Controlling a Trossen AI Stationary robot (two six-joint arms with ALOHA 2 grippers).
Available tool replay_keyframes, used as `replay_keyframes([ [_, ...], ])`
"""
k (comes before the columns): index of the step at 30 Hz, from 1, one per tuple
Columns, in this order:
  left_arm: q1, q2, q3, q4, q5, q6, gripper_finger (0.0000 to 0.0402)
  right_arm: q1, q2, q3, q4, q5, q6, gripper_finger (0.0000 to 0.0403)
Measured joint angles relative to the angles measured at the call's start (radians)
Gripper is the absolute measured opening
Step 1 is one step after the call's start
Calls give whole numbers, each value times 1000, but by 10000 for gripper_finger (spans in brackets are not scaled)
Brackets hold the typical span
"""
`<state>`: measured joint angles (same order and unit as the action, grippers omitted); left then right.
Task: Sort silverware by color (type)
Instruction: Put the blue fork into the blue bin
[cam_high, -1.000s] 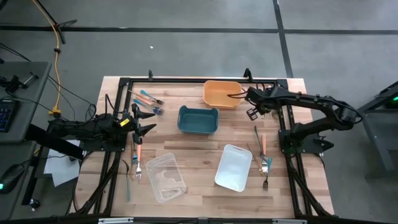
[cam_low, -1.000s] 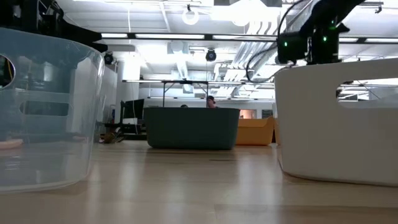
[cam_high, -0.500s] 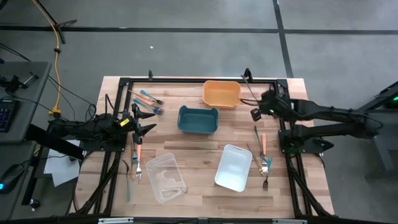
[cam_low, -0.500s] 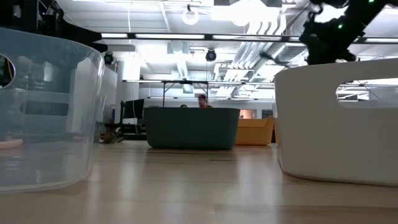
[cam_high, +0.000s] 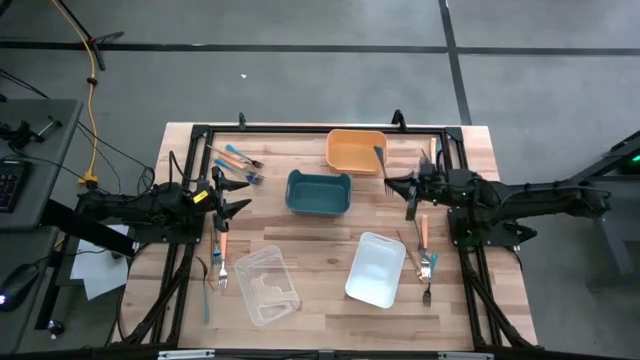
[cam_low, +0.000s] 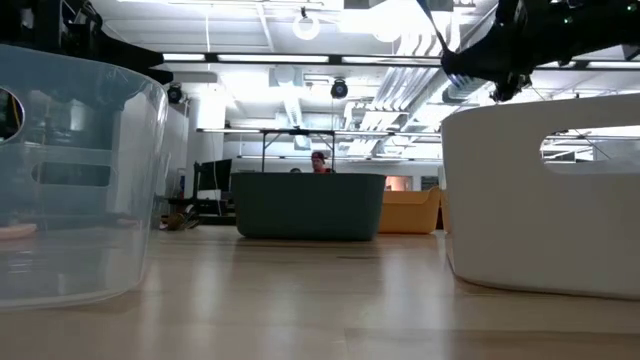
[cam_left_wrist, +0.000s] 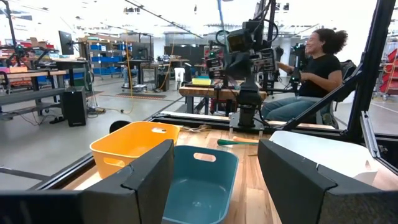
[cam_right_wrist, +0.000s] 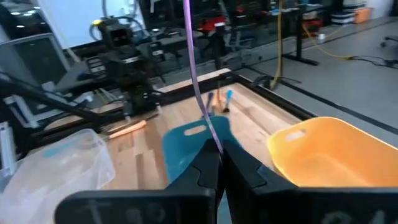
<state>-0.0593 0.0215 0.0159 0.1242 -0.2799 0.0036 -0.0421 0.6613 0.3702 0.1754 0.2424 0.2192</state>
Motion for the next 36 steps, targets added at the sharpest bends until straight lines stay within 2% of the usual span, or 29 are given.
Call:
replay_keyframes([
  [17,0,1,1,192,-5,-51,224,70,237,0,230,7,-13,1],
  [22,0,62,1,326,-97,-127,224,58,321,12,293,36,-2,1],
  [26,0,179,2,434,-99,-148,224,54,397,54,351,36,-29,1],
  [29,0,315,20,485,-110,-149,224,44,456,102,368,16,-54,1],
  [36,3,710,234,477,-105,-6,224,-7,620,223,373,-111,-71,1],
])
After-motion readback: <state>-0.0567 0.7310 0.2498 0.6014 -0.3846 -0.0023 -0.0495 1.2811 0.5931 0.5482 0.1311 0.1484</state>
